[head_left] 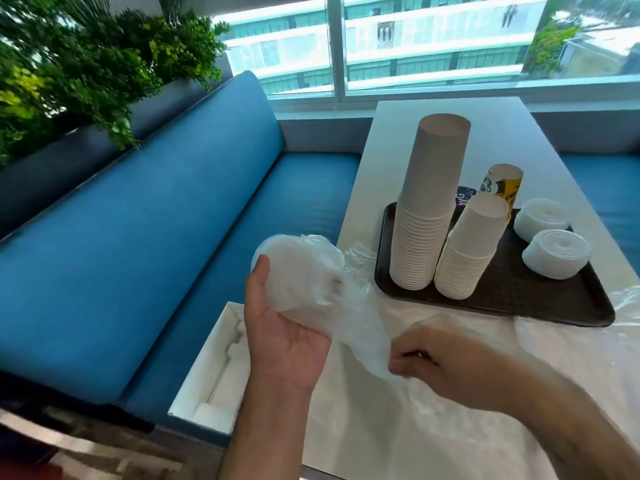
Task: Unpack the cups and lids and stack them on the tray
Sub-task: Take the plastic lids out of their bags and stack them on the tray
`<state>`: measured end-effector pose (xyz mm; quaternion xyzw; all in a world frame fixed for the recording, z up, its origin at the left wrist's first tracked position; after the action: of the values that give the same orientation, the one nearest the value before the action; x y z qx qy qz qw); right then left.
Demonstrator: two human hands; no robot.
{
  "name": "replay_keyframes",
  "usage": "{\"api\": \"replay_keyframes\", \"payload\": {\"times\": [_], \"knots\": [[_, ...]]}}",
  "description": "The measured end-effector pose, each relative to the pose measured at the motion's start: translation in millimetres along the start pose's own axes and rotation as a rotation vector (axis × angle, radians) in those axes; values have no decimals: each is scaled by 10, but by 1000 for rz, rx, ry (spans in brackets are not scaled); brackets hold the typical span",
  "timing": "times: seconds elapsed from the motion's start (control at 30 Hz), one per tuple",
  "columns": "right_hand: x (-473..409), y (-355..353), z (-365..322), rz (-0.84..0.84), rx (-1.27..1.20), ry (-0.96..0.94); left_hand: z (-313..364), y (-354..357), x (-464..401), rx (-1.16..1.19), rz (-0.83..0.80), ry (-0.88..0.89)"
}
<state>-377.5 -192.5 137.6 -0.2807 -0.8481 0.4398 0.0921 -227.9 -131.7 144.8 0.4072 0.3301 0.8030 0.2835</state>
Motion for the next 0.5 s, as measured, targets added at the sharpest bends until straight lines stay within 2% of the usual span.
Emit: {"api": "replay_keyframes", "payload": {"times": [0.07,0.2,0.23,0.27,0.37,0.43,0.5], "knots": [[0,21,142,-34,27,87,-15,-9,4,-17,10,-2],[20,-169,163,-131,131,122,-82,-13,35,-169,73,73],[10,-299,156,-91,130,135,-88,-17,36,-249,91,134],[-24,-471,112,19,99,141,-89,-20,42,-345,106,213],[-84,-925,-141,453,-37,53,-129,29,90,-584,106,404],[-134,-931,-301,491,-32,-1,-195,58,105,-683,85,444],[-175,-812,-365,419,2,-9,-240,91,120,-739,57,477]]}}
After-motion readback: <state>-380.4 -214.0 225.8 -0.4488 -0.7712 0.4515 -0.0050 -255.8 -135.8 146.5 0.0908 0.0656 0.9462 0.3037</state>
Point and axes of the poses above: each hand's wrist, its own x-axis away from the middle knuckle, its own y-axis out of the palm, z = x × y, the point moved 7 cm from there along -x, towards the middle knuckle, and after that the axes turned 15 degrees about z, right-handed, at the moved point
